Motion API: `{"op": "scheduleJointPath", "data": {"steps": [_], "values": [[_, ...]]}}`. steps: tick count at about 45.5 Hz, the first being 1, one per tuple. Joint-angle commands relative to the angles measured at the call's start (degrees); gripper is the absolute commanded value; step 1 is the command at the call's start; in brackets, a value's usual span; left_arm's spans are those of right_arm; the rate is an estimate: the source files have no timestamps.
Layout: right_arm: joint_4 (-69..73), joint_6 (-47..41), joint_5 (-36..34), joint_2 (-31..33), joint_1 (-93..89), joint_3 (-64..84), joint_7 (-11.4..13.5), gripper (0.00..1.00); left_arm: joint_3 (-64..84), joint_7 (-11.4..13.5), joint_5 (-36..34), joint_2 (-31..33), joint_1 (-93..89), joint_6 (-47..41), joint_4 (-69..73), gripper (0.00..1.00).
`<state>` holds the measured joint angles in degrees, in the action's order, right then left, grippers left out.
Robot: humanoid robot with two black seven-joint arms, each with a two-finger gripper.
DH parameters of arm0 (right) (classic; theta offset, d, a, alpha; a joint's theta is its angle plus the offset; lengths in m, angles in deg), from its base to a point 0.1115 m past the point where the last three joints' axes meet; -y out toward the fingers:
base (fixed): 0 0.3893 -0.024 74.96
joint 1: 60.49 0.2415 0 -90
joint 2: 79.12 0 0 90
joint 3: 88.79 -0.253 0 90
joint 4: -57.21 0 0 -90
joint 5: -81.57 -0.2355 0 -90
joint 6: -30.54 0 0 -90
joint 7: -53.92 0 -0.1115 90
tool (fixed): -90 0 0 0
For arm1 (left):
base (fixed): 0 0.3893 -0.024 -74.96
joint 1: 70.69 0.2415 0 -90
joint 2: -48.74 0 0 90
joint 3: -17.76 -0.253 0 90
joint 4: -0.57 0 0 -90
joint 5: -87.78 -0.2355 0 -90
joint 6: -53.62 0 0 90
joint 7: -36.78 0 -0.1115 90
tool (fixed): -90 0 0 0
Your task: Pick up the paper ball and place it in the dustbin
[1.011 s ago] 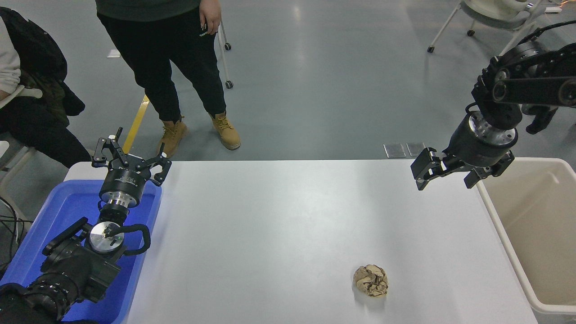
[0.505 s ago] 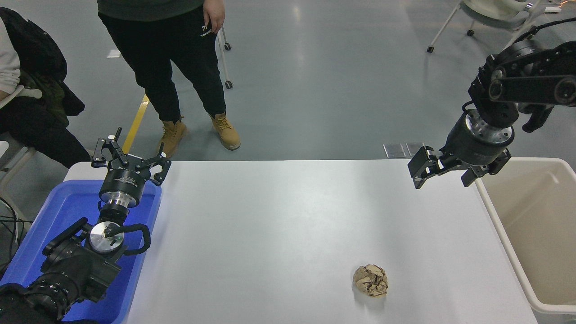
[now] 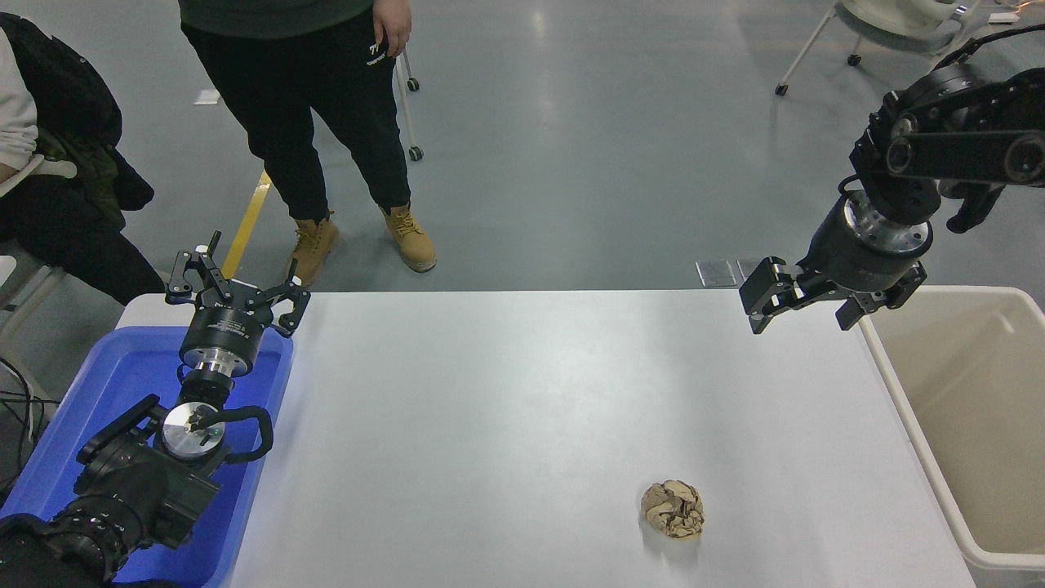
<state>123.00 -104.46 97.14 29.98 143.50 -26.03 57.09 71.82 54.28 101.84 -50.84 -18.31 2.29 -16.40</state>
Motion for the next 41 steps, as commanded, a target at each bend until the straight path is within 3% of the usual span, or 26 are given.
{"op": "scheduleJointPath", "data": {"steps": [1,41], "values": [[-2.7,0.0,0.0,0.1,-0.4,-0.5,0.0,1.00,0.0,0.0,0.0,0.0,0.0,0.0,0.0,0.99],[-4.5,0.0,-0.1,1.2,0.5,-3.3,-0.2,1.00,0.0,0.0,0.0,0.0,0.0,0.1,0.0,0.99]]}}
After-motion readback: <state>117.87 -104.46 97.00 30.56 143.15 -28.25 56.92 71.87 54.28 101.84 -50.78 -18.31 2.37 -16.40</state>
